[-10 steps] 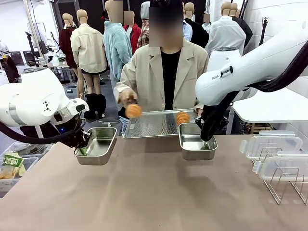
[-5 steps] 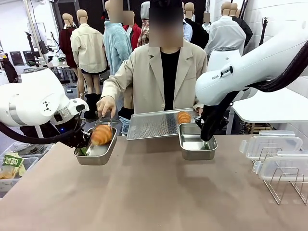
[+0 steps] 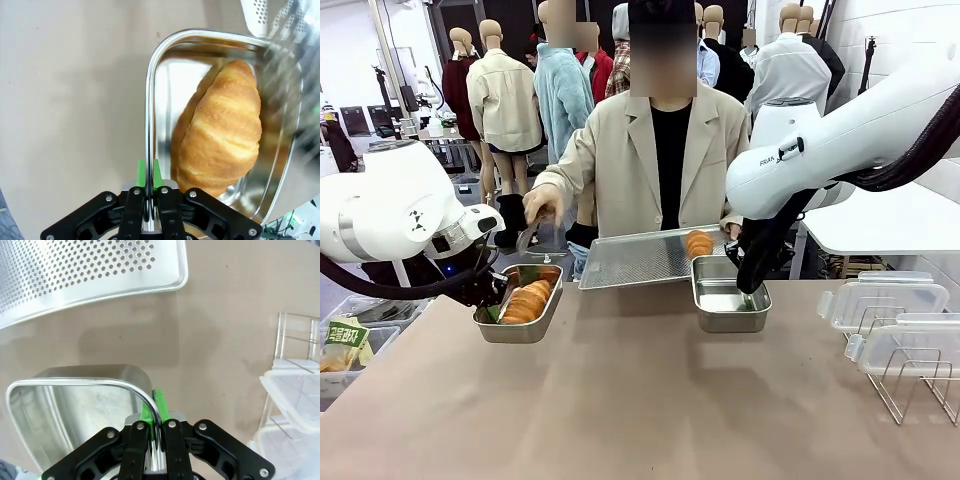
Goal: Place the bread in airtight containers.
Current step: Once an object is inside an Airtight Container , place the container in the center of the table.
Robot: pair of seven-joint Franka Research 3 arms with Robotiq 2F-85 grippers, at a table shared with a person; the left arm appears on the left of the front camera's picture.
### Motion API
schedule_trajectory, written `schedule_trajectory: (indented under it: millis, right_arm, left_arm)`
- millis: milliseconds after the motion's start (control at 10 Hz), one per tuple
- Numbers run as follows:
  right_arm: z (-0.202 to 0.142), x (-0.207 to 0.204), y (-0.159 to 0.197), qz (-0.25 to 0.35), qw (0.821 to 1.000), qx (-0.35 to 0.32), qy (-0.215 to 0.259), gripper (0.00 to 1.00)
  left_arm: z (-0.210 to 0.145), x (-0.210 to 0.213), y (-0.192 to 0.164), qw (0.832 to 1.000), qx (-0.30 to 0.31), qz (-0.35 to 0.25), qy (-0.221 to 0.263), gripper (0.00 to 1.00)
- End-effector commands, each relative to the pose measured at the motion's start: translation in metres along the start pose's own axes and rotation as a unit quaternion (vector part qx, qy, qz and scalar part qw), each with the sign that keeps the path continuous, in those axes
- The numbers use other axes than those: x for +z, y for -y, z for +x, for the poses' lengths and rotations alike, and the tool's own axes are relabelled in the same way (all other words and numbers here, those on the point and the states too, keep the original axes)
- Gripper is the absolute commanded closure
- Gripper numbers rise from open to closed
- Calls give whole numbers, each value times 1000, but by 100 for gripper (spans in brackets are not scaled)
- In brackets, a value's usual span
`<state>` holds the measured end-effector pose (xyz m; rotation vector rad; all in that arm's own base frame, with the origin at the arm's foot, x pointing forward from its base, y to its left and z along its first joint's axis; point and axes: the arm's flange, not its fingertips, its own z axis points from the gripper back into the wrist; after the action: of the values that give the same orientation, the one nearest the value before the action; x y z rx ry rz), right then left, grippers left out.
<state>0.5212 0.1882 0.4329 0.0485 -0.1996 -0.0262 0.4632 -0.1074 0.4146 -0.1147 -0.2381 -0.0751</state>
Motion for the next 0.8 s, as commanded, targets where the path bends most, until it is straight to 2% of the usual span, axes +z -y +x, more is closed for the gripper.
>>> schedule_trajectory:
  millis: [0,700]
  right_arm:
    - [-1,-2,0,4,1000,-3,9,100]
    - [-1,-2,0,4,1000,-3,9,100]
  left_arm:
    - [2,3,-2,1000,-3,5,10,100]
    - [2,3,-2,1000,-3,5,10,100]
